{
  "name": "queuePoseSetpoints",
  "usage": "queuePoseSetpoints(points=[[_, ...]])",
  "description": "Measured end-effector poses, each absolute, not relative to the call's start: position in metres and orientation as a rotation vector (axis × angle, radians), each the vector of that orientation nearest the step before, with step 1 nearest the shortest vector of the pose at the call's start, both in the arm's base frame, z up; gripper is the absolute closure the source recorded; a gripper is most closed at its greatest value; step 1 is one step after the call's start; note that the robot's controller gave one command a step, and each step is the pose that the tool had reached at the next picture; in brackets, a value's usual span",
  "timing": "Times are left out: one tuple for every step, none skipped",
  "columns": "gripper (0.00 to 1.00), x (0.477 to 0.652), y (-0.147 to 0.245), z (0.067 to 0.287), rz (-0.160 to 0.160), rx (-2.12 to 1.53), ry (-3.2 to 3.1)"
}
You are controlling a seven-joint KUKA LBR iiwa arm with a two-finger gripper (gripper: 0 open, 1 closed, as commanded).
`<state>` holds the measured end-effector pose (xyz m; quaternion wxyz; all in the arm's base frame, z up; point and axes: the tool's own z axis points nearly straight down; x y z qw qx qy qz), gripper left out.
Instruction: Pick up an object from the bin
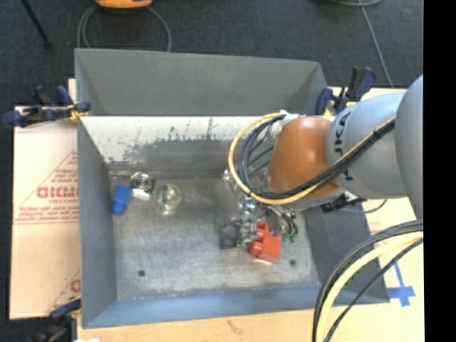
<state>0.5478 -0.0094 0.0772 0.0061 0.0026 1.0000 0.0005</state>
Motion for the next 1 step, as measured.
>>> queuePoseSetpoints(points=[[1.00, 0.5478, -0.0089, 0.3034, -0.004, -0.318, 3.112]])
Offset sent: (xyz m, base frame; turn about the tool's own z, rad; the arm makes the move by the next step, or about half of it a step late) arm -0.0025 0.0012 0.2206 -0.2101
